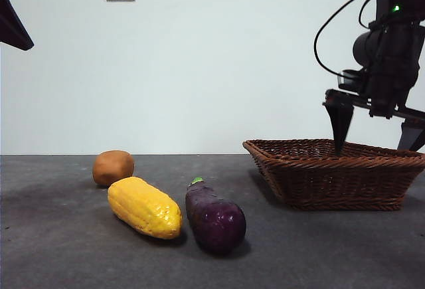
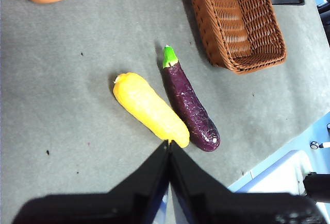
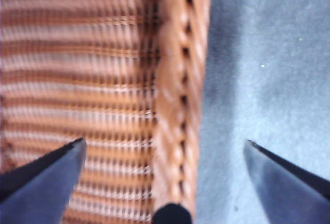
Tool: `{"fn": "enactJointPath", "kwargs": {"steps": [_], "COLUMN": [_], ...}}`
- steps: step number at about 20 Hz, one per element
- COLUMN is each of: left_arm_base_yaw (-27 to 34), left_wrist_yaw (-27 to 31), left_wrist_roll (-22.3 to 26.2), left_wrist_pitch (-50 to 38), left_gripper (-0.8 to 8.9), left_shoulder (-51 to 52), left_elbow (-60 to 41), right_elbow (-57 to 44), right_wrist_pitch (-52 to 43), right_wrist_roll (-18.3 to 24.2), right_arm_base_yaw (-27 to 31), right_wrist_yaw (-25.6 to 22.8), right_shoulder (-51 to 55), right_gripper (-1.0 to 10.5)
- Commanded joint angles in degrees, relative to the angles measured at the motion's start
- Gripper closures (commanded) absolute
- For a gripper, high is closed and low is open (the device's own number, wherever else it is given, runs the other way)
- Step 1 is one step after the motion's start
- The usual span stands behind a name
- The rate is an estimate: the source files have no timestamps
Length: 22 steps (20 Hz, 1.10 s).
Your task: Help me put the vegetables on the table into the basket
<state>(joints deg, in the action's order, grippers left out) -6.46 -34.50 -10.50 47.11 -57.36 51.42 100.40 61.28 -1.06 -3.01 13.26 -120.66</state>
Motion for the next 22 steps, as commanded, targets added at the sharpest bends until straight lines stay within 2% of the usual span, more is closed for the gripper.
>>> {"fn": "enactJointPath", "kwargs": {"steps": [1,2,4,5,11,13,18,20,21,22], "left_arm_base_yaw": [-0.24,-0.24,-0.24,-0.24,-0.24,-0.33,-3.43,-5.44,-6.58,-7.91], "left_wrist_yaw": [0.0,0.0,0.0,0.0,0.07,1.79,3.02,5.14,8.83,12.55], "left_wrist_roll": [1.79,1.84,1.81,1.79,1.81,1.68,1.4,-2.95,-6.91,-10.58], "left_wrist_pitch": [0.02,0.02,0.02,0.02,0.0,0.09,0.33,-0.5,-1.38,-2.19], "left_gripper": [8.17,8.17,8.17,8.17,8.17,8.17,8.17,8.13,8.03,7.47], "left_shoulder": [-0.09,-0.13,-0.22,-0.22,-1.4,-2.95,-8.22,-10.43,-11.52,-12.55], "left_elbow": [-0.04,-0.04,-0.04,-0.04,-0.04,-0.04,-0.04,-0.04,-0.04,-0.04], "right_elbow": [0.17,0.15,0.15,0.15,0.5,1.29,1.38,1.38,1.38,1.38], "right_wrist_pitch": [-0.28,-0.42,-0.55,-0.61,-0.72,0.52,3.17,5.42,6.71,7.91], "right_wrist_roll": [1.2,1.25,1.25,1.27,1.57,1.57,1.55,1.57,1.79,2.54], "right_arm_base_yaw": [-0.04,-0.04,-0.04,-0.04,0.07,0.07,0.07,0.07,0.07,0.07], "right_wrist_yaw": [-0.2,-0.2,-0.2,-0.22,-0.17,0.02,0.33,0.94,0.92,0.92], "right_shoulder": [-2.08,-2.47,-3.1,-3.26,-3.21,-2.64,4.02,7.34,9.16,11.04], "right_gripper": [4.8,5.6,8.7,9.7,9.6,9.6,9.6,9.6,9.6,9.6]}}
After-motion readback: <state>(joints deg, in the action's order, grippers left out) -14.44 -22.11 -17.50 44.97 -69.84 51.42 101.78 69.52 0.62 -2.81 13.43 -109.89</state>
